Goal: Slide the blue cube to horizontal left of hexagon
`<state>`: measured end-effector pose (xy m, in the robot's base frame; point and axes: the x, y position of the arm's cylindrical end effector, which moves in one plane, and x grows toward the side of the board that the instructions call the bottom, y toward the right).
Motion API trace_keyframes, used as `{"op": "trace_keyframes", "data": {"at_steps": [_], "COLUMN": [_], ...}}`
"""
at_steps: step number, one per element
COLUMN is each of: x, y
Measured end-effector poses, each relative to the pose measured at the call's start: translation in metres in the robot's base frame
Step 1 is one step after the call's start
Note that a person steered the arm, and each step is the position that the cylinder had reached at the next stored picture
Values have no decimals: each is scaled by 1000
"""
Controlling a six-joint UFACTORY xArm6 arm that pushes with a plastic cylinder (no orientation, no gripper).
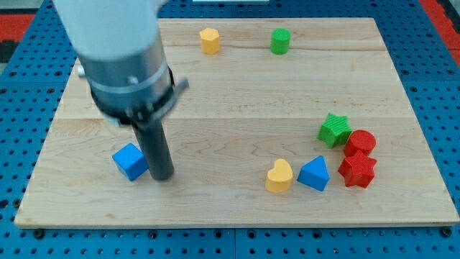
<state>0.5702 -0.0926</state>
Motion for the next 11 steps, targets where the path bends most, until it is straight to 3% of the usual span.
{"op": "trace_keyframes", "data": {"at_steps": [1, 3, 4, 6, 7, 9, 10, 11], "x": [1, -122, -164, -200, -201, -281, -286, -236], "y": [-50, -92, -105, -164, -103, -89, -89, -82]}}
